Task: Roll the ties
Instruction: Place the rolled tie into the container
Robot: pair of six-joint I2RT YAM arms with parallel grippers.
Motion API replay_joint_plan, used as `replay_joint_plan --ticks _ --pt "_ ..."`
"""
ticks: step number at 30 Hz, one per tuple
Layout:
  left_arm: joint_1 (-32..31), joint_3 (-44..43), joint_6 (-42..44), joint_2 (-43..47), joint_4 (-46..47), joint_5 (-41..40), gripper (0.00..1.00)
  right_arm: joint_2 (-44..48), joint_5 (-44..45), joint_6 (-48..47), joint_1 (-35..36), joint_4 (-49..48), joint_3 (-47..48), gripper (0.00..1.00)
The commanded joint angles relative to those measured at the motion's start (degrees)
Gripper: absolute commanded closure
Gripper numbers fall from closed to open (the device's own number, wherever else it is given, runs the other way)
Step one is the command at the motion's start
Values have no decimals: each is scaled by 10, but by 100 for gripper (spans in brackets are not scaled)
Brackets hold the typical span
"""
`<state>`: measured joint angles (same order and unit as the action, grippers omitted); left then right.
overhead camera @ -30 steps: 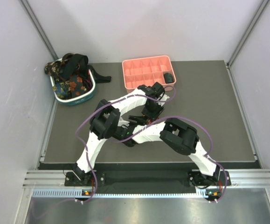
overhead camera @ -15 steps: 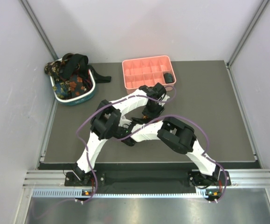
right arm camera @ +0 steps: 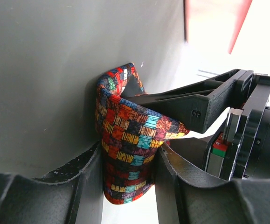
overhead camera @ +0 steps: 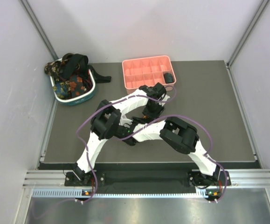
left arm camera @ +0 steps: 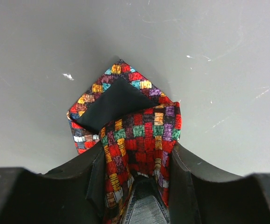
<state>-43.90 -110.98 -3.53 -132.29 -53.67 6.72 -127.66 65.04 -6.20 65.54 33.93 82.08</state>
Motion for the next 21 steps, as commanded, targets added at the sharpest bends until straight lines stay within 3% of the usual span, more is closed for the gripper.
replay_joint_plan --ticks 1,7,11,18,21 --pt "12 -10 22 3 -80 1 57 7 -69 25 -34 19 -27 99" --pt "14 -52 30 -7 -50 4 38 0 -70 22 -23 25 -14 99" --pt "16 -85 43 -31 -32 4 33 -1 -71 21 -19 23 -14 99" --pt "16 -100 49 -67 -30 33 42 0 -73 18 -19 25 -11 98" --pt "14 -87 48 -72 -34 43 56 -1 -71 15 -18 27 -11 95"
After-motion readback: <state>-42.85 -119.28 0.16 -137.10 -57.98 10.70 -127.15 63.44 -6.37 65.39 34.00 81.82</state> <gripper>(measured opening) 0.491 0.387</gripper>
